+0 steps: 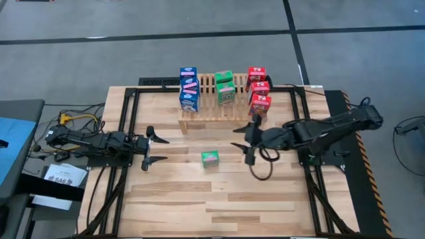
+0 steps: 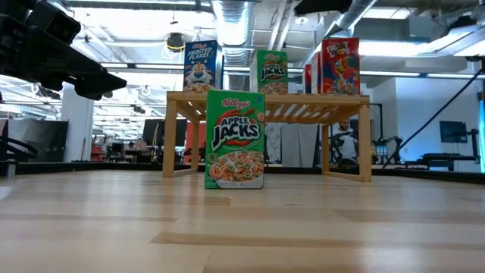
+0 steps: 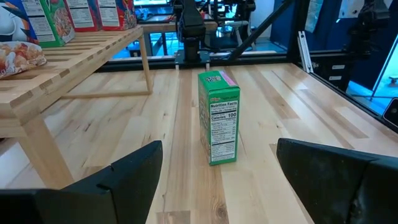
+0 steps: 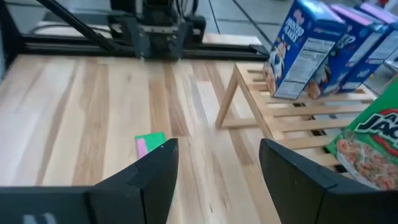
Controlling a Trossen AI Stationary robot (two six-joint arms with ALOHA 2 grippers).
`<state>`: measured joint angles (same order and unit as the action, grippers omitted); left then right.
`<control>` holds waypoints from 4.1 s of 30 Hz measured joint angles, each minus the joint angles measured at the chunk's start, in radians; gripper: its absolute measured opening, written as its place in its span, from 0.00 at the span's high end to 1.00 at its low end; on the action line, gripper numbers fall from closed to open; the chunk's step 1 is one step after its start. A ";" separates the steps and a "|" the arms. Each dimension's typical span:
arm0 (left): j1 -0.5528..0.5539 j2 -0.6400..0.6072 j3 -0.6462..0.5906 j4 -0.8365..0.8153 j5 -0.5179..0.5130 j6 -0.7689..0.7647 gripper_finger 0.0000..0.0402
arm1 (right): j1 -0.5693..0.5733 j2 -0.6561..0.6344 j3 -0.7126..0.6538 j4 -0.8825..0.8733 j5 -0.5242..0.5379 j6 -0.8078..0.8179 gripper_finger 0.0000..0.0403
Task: Stack cereal on shelf
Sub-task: Put the green cereal box on the shelf aligned with the other green cereal box
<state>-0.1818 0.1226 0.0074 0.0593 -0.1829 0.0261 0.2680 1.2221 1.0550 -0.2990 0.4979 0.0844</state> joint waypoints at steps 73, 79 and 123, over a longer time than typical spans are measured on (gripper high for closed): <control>0.000 0.035 0.000 0.005 0.000 0.000 0.24 | -0.121 0.570 0.216 0.054 -0.339 -0.139 0.22; 0.000 0.050 0.000 -0.002 0.001 0.000 0.24 | -0.120 0.571 0.216 0.001 -0.339 -0.110 0.22; 0.000 0.054 0.000 0.000 0.000 0.000 0.24 | -0.138 0.551 0.563 -0.532 -0.342 -0.092 0.53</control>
<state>-0.1819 0.1768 0.0072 0.0589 -0.1831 0.0261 0.1301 1.7728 1.6183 -0.8314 0.1563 -0.0077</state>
